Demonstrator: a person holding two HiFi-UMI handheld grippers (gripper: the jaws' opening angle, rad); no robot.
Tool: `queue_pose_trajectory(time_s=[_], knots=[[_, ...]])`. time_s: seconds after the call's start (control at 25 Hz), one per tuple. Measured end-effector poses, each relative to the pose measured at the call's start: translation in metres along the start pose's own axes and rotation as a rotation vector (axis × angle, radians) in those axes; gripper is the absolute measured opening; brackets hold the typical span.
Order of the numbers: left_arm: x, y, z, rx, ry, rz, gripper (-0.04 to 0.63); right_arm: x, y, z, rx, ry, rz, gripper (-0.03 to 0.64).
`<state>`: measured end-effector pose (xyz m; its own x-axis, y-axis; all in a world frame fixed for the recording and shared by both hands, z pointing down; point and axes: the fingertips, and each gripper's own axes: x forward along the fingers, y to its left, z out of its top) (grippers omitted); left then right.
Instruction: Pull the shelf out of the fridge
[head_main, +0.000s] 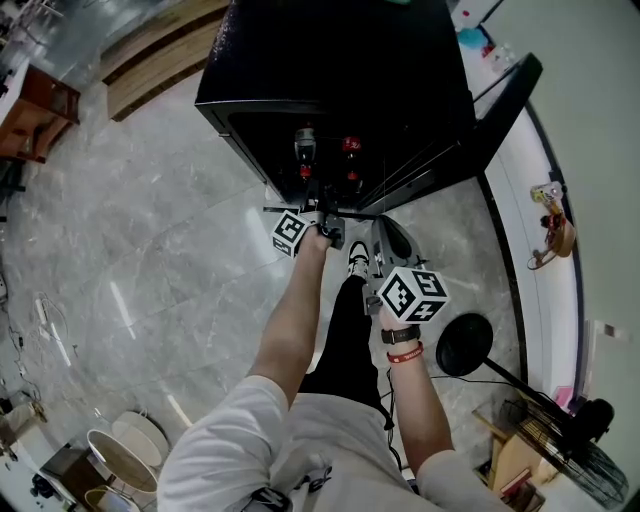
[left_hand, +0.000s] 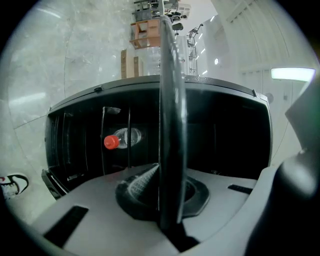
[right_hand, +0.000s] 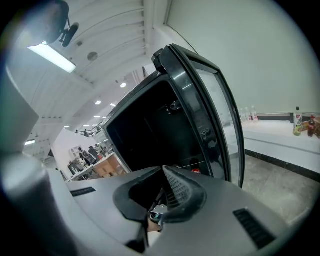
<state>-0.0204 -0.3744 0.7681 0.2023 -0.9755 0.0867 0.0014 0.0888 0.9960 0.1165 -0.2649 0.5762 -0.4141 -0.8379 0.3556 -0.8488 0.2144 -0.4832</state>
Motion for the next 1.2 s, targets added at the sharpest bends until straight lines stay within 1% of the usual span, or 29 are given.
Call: queue_pose_trajectory(time_s=[0.2, 0.48, 0.6, 0.72, 0.84, 1.08, 1.2], knots=[[-0.01, -0.003, 0.0, 0.0, 0.015, 0.019, 0.026, -0.007, 0.008, 0.003, 0.007, -0.002, 0.007, 0.009], [-0.035, -0.007, -0.001, -0.024, 0.028, 0.047, 0.026, -0.019, 0.018, 0.008, 0.019, -0.014, 0.011, 0.009], [-0.047, -0.011, -0.002, -0.012, 0.05, 0.067, 0.026, -0.025, 0.02, 0.013, 0.022, -0.024, 0.011, 0.009], [-0.061, -0.012, -0.001, 0.054, 0.097, 0.096, 0.026, -0.03, 0.024, 0.016, 0.02, -0.031, 0.015, 0.009], [-0.076, -0.018, 0.0, 0.134, 0.169, 0.106, 0.026, -0.039, 0.031, 0.016, 0.022, -0.035, 0.019, 0.009], [-0.108, -0.044, 0.006, 0.29, 0.283, 0.13, 0.026, -0.06, 0.046, 0.006, 0.031, -0.031, 0.024, 0.009], [-0.129, -0.058, 0.006, 0.392, 0.349, 0.142, 0.026, -0.069, 0.055, 0.006, 0.02, -0.028, 0.024, 0.009]])
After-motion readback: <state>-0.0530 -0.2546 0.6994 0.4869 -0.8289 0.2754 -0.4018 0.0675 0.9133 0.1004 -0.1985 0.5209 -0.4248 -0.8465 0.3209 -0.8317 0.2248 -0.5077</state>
